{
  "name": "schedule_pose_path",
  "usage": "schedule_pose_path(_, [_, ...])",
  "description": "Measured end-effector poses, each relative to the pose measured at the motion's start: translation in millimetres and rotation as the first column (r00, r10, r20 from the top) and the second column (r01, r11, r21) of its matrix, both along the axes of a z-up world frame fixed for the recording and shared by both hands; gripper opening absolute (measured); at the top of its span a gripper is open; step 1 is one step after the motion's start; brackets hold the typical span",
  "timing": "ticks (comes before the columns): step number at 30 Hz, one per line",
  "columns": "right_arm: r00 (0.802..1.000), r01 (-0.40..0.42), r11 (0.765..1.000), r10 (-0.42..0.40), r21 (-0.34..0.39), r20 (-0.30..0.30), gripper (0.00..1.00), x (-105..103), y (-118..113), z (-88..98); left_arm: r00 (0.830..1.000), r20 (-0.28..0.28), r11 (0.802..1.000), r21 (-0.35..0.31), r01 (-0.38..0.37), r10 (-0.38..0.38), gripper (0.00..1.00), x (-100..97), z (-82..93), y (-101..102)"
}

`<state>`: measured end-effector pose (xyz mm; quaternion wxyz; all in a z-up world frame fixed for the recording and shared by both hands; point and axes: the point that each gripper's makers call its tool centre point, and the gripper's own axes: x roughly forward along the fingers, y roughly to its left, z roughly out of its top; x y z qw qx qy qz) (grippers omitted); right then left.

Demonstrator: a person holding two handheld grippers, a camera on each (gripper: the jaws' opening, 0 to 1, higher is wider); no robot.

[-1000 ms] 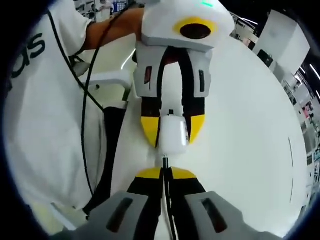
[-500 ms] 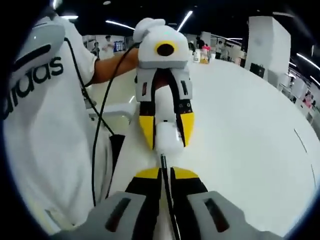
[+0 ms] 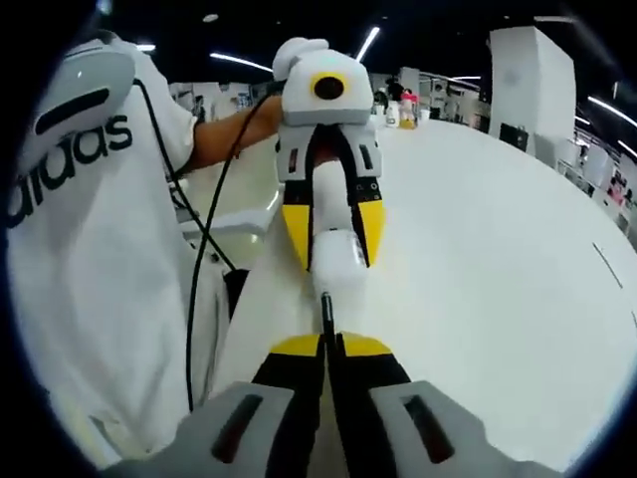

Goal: Plug the desk Type‑C cable into the charger adapter.

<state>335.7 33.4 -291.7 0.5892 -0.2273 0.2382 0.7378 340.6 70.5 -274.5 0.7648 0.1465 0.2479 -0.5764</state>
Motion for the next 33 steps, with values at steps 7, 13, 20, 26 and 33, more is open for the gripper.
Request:
schedule_pose_path(7, [0.998, 0.049, 0.999, -0.049, -0.016, -0.039, 0.01, 0.3, 0.1, 0.7, 1.0, -0.009, 1.0, -0.012, -0.009, 0.009, 0.23, 1.1, 0.1, -0.5])
schedule_pose_path(13, [0.996, 0.076, 0.996, -0.078, -0.042, -0.041, 0.0, 0.5, 1.7, 1.1, 0.999, -0.026, 0.998, -0.045, -0.042, 0.041, 0.23, 2.1, -1.2, -1.4])
schedule_pose_path(20, [0.992, 0.114, 0.992, -0.116, -0.049, -0.057, 0.0, -0.7, 1.3, 0.6, 0.997, -0.024, 0.995, -0.071, -0.075, 0.074, 0.23, 2.9, -0.5, -2.7])
schedule_pose_path(26, [0.991, 0.126, 0.99, -0.129, -0.069, -0.033, 0.0, -2.4, 2.8, 1.3, 0.994, -0.036, 0.991, -0.077, -0.106, 0.104, 0.24, 5.7, -1.9, -3.1])
schedule_pose_path(33, [0.987, 0.138, 0.987, -0.144, -0.085, -0.067, 0.0, -2.4, 3.3, -3.3, 0.99, -0.051, 0.986, -0.1, -0.134, 0.129, 0.24, 6.8, -2.9, -3.2])
